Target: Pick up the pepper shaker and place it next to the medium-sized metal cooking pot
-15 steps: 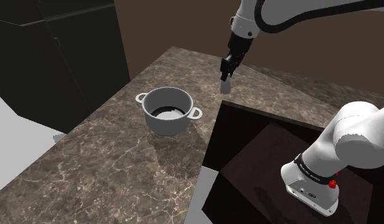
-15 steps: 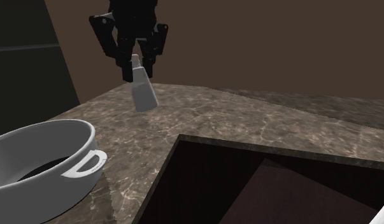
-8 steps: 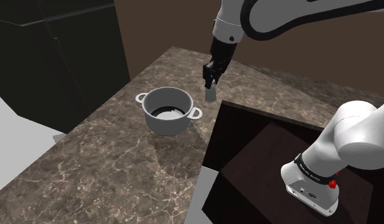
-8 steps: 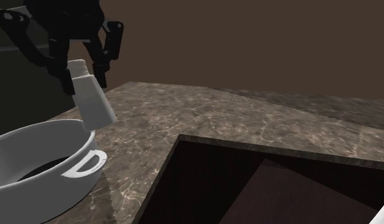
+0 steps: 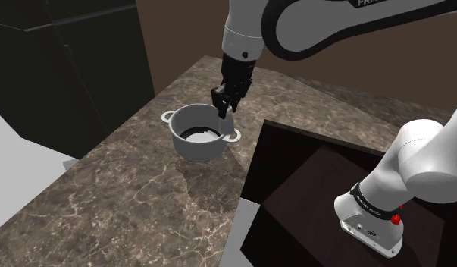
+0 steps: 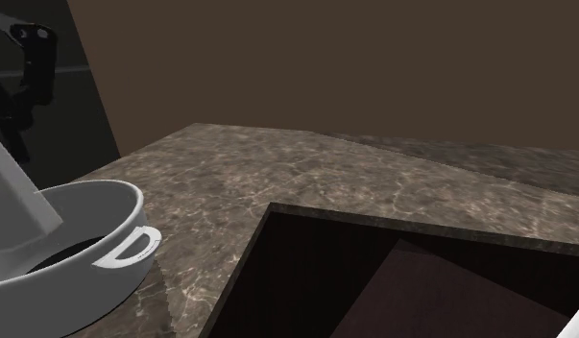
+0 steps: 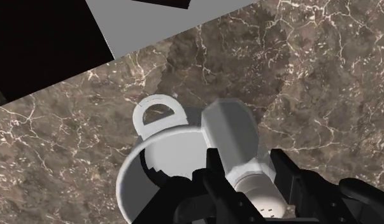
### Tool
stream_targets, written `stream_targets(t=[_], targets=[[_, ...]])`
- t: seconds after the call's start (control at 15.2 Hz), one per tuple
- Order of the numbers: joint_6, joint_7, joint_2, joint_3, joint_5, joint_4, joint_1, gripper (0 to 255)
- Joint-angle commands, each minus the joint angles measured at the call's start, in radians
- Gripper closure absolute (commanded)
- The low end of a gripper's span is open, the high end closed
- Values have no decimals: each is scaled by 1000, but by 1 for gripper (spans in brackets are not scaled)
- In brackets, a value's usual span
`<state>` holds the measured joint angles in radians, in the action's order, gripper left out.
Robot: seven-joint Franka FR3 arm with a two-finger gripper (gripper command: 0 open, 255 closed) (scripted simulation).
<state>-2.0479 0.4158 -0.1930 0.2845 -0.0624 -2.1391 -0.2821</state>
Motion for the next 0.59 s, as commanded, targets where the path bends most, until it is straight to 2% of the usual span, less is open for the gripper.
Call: stream_targets(t=[0.0, 0.33, 0.53], targets=[[1, 57, 49, 32, 15, 51, -15, 255], [21, 195, 184, 100, 73, 198, -60, 255], [-18, 198, 192, 100, 77, 167, -61, 255]])
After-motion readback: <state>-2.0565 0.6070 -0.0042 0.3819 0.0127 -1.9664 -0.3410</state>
